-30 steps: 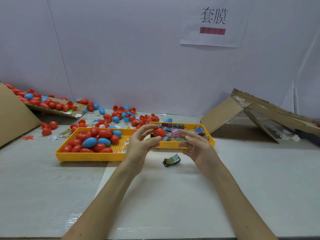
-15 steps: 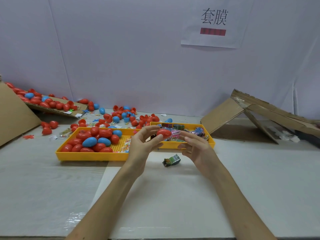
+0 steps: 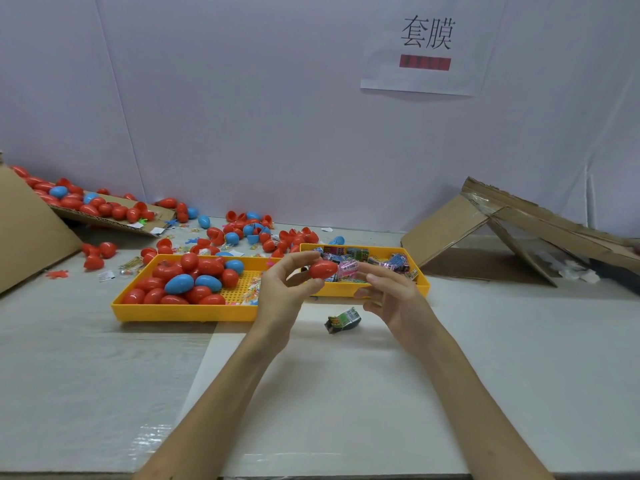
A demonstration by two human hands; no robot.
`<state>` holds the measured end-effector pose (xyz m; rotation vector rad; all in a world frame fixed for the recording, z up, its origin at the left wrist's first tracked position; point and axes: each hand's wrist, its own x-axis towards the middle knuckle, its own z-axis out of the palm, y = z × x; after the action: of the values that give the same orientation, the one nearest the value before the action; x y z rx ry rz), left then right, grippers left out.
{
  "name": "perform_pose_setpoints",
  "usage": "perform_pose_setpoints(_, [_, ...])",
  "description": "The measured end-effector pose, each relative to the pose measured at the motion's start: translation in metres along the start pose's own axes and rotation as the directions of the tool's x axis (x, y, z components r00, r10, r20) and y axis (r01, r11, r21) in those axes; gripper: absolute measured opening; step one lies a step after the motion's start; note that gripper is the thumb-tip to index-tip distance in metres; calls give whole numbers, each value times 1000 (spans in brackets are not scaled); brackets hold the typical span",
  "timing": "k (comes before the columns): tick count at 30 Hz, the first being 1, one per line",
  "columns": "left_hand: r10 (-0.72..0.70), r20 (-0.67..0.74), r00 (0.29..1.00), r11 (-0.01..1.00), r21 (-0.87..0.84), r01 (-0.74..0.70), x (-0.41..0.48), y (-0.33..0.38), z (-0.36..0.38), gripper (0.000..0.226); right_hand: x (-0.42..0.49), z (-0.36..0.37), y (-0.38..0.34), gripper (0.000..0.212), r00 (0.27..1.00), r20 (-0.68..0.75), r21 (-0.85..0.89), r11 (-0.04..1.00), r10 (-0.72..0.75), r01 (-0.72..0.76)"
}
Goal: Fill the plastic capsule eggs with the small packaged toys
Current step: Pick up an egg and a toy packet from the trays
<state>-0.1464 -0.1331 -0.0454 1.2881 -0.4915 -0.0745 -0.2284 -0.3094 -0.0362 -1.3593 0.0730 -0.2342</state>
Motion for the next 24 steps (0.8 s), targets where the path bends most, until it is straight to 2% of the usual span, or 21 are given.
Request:
perform_pose_setpoints(4, [12, 27, 1000, 1000, 9, -12, -1, -1, 3, 35, -1, 2, 0, 33, 1000, 15, -13, 1000, 8, -8])
perform_pose_setpoints(8, [23, 31, 999, 1000, 20, -23, -3, -2, 4, 18, -1, 3, 0, 34, 1000, 23, -50, 999, 20, -19])
perform_pose_setpoints(14, [6, 24, 1000, 1000, -11, -6, -3, 1, 3, 41, -1, 3, 1, 34, 999, 47, -58, 998, 10, -8])
perform_pose_setpoints(24, [0, 82, 997, 995, 104, -9, -3, 0, 3, 25, 1, -1, 4, 26, 999, 39, -105, 994, 7, -3])
